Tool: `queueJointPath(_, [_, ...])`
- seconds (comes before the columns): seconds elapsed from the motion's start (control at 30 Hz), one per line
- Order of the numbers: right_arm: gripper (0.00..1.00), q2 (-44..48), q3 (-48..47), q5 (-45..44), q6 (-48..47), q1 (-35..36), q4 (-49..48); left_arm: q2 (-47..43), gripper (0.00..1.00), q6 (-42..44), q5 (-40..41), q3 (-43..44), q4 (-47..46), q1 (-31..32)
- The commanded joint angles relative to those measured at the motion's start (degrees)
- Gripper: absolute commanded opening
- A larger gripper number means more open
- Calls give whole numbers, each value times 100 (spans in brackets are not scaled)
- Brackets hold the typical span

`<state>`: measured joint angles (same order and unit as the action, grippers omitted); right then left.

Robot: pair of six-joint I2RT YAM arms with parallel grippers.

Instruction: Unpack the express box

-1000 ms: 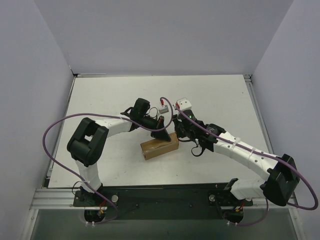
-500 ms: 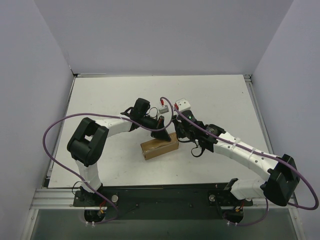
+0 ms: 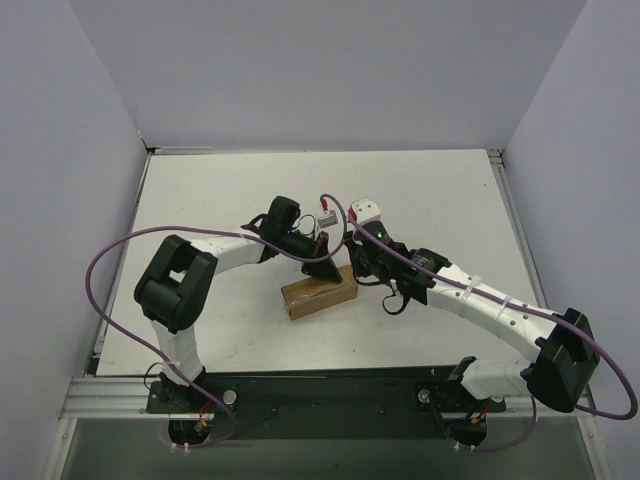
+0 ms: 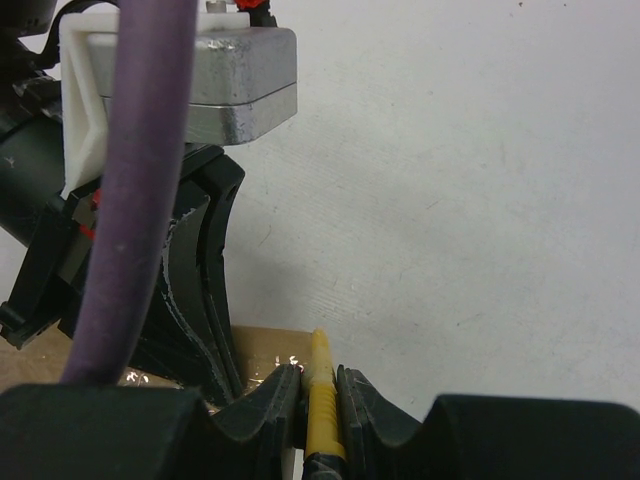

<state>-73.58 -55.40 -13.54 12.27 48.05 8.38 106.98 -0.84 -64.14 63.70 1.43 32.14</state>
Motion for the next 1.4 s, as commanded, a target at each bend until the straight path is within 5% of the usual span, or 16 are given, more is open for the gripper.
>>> queueJointPath(0.0, [0,81,-86,88,56,-6,67,306,0,313,763,-104,261,-41])
queueJointPath(1.37, [0,90,-15,-140,-252,11,-12,455,0,330,763,2,314,-76])
